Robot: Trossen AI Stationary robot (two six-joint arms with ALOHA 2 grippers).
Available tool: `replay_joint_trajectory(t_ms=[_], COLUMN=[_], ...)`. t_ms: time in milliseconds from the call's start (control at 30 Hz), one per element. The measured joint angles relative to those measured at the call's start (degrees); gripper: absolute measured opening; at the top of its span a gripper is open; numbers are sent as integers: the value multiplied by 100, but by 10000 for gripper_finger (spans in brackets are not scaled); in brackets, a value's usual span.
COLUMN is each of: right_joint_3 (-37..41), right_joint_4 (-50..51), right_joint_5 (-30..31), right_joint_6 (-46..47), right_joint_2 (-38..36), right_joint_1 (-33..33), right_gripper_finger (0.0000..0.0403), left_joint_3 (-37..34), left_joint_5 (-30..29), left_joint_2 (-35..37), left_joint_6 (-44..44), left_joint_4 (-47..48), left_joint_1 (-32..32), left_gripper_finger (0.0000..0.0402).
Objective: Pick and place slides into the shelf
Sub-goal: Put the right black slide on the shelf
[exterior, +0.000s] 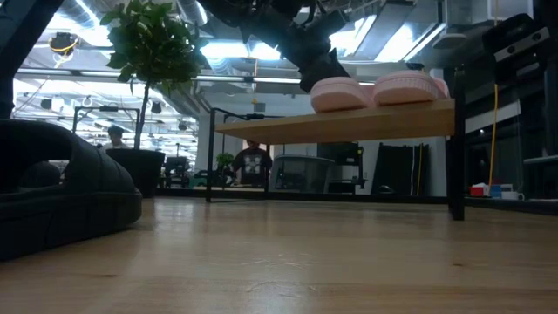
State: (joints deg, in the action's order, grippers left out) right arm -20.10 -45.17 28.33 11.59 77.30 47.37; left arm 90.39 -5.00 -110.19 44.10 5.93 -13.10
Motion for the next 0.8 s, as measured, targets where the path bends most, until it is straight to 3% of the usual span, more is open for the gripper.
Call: replay_joint_trajectory(t_ms=[200,500,800], right_joint_3=[0,0,0], right_joint_4=[0,2,-24], right_joint_5=[-1,-4,-4], right_joint_6=[-18,-30,-179], right_joint_2=[0,2,2], right_joint_1=[0,0,0], right_gripper_finger=[4,4,4], left_joint_3=[0,9,74], left_joint_5=[-39,-1037,-1038], left_joint_2=[2,268,1056], left_joint_6=[3,135,-116], left_joint_4=[-232,-146,368], left_joint_1=[93,113,409], left_gripper_finger=[122,122,122])
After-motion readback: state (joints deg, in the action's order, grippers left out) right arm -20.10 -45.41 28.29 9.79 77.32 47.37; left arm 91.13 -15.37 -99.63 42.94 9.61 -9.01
